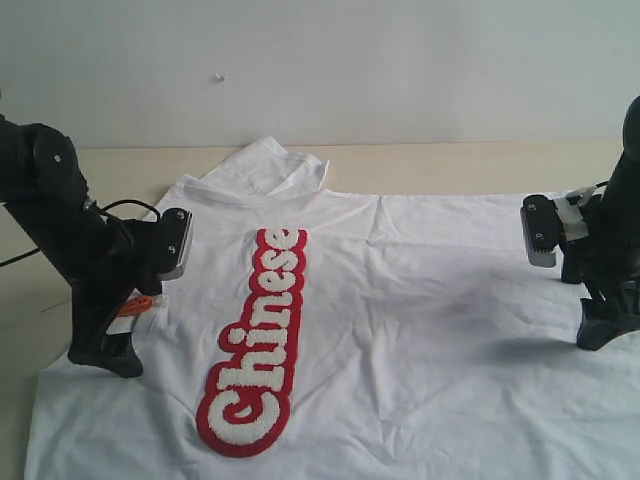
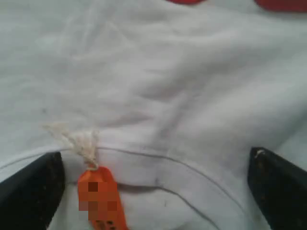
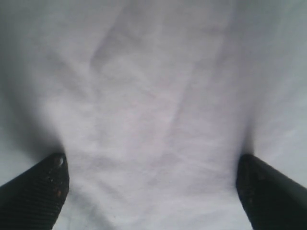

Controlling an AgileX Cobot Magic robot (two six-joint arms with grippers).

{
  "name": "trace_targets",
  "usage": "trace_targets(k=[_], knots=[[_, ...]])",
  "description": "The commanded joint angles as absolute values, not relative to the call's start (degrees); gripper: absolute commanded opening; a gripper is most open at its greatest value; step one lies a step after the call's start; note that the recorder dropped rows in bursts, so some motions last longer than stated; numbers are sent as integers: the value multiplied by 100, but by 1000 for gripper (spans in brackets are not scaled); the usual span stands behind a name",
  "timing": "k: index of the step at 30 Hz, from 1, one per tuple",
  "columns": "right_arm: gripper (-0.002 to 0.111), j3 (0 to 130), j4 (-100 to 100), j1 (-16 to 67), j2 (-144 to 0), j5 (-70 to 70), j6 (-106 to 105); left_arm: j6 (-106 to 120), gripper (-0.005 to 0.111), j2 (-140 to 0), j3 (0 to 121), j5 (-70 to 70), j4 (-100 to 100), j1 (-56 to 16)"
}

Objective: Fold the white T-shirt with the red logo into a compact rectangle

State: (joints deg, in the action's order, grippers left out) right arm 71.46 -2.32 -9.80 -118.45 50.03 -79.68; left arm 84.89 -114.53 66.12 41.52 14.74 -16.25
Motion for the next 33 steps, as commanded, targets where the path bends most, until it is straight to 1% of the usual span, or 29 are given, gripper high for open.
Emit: trace_targets(k=[1, 5, 6, 8, 9, 10, 12, 13, 21, 23, 25, 26, 29, 31, 32, 33], knots=[[90, 7089, -292, -1000, -11983, 5304, -7929, 8501, 103, -11734, 6819, 4053, 1428, -1576], [90, 7089, -282, -1000, -11983, 5304, -7989, 8431, 103, -12038, 7097, 4150, 1417, -1528], [90, 7089, -282, -1000, -11994, 5304, -8062, 8431, 100, -12093, 7128, 4162, 1417, -1528], [90, 7089, -282, -1000, -12028, 5278, -8074, 8431, 79, -12189, 7128, 4142, 1417, -1521], [89, 7089, -282, -1000, -12042, 5278, -8074, 8431, 62, -12217, 7128, 4126, 1417, -1521], [89, 7089, -282, -1000, -12041, 5278, -8074, 8357, 53, -12217, 7128, 4126, 1417, -1512], [89, 7089, -282, -1000, -12062, 5278, -8074, 8092, 28, -12217, 7128, 3946, 1417, -1493], [88, 7089, -282, -1000, -12086, 5278, -8074, 7960, 1, -12206, 7128, 3904, 1417, -1497], [88, 7089, -282, -1000, -12086, 5223, -8074, 7916, 0, -12195, 7128, 3904, 1409, -1480], [84, 7089, -282, -1000, -12112, 5222, -8074, 7916, 0, -12195, 7128, 3904, 1409, -1480], [68, 7089, -282, -1000, -12186, 5222, -8074, 7902, 0, -12192, 7128, 3904, 1409, -1483], [52, 7089, -282, -1000, -12237, 5233, -8040, 7902, 0, -12192, 7128, 3904, 1409, -1483], [22, 7089, -268, -1000, -12330, 5268, -7919, 7892, 0, -12192, 7128, 3904, 1409, -1483], [5, 7089, -241, -1000, -12369, 5336, -7921, 7892, 0, -12192, 7128, 3904, 1409, -1483], [0, 7089, -241, -1000, -12369, 5345, -7901, 7866, 0, -12192, 7128, 3904, 1409, -1483], [0, 7089, -241, -1000, -12369, 5359, -7878, 7826, 0, -12192, 7128, 3904, 1409, -1483]])
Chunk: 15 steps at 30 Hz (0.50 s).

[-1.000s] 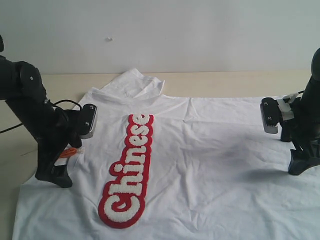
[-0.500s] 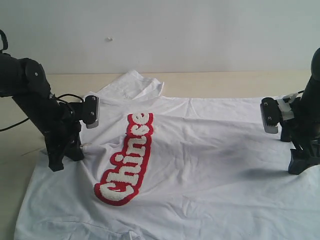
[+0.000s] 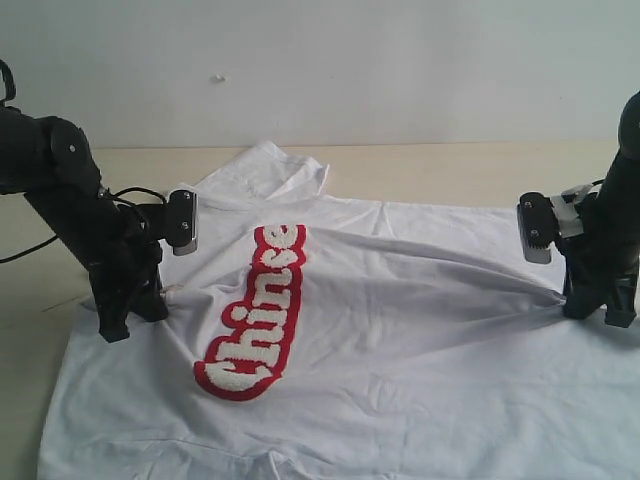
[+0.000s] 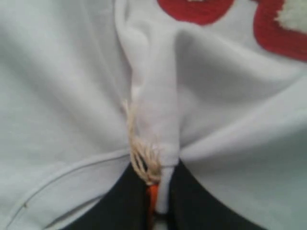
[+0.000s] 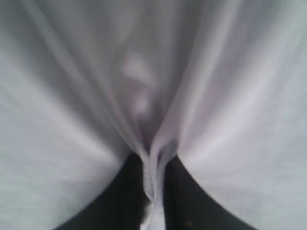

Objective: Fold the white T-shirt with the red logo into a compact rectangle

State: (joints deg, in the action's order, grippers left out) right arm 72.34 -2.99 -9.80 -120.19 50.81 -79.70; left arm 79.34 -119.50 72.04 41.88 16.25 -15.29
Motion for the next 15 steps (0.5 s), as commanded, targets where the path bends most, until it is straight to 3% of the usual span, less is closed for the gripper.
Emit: trace_targets(k=[1, 15], knots=[[0, 7089, -241, -1000, -12369, 5359, -7831, 7826, 0, -12192, 7128, 3904, 1409, -1483], [0, 7137, -438, -1000, -11349, 5557, -7776, 7450, 0, -11020, 7128, 4150, 1420, -1287]])
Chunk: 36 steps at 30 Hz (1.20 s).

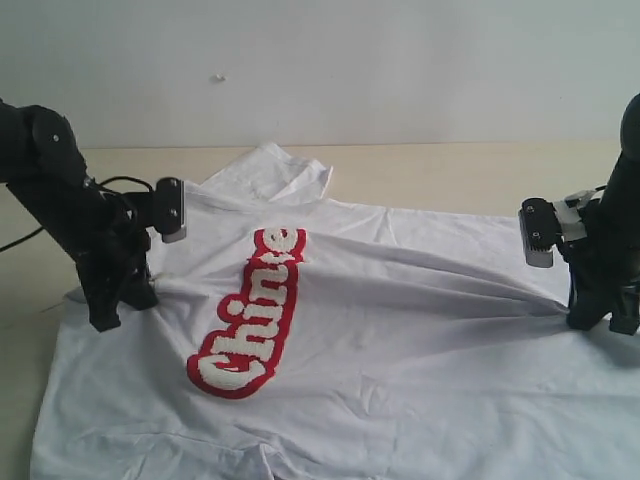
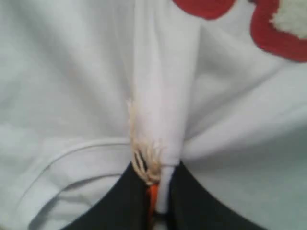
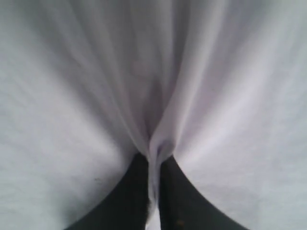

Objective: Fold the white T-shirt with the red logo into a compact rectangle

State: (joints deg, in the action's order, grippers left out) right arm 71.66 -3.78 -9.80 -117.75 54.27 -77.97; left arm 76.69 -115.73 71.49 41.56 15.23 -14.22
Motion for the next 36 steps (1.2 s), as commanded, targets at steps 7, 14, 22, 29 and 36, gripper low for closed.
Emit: trace_targets(k=[7, 14, 22, 29, 36], knots=[[0, 7137, -958, -1000, -10598, 5317, -7776, 7078, 0, -10127, 7128, 4302, 1431, -1133], [0, 7126, -1758, -1000, -9835, 5289, -7776, 6660, 0, -9283, 7128, 4431, 1455, -1133], [0, 6869, -3367, -1000, -9129, 4550, -7792, 6525, 0, -8359, 7128, 5048, 1604, -1133], [0, 7258, -2812, -1000, -9061, 5988, -6929, 6061, 0, -7668, 7128, 5456, 1590, -1143], [0, 7319, -2232, -1000, -8559, 6359, -6227, 5784, 0, -7124, 7128, 5845, 1428, -1143]])
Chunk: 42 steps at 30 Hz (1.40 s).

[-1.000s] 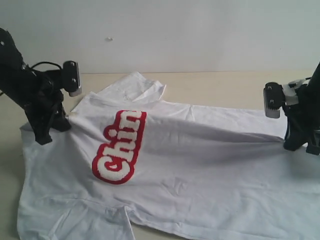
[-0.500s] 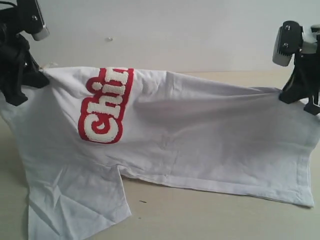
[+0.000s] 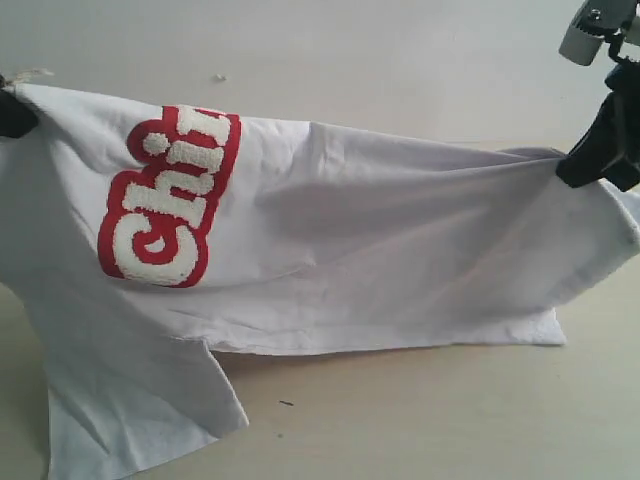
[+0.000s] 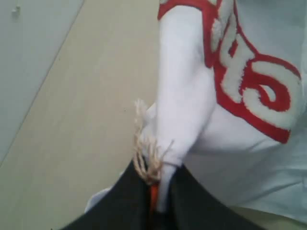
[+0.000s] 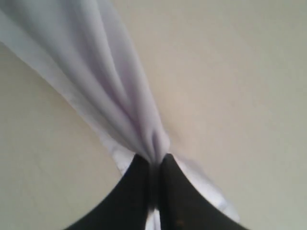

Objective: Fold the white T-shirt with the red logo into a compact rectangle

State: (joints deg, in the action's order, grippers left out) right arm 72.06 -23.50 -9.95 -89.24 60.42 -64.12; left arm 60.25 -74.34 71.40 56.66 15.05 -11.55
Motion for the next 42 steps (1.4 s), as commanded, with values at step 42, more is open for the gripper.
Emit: trace_targets(k=[42], knots=[[0, 5958, -2341, -698, -6390, 6996, -5135, 4133, 0, -5122, 5735, 6996, -239, -3012]])
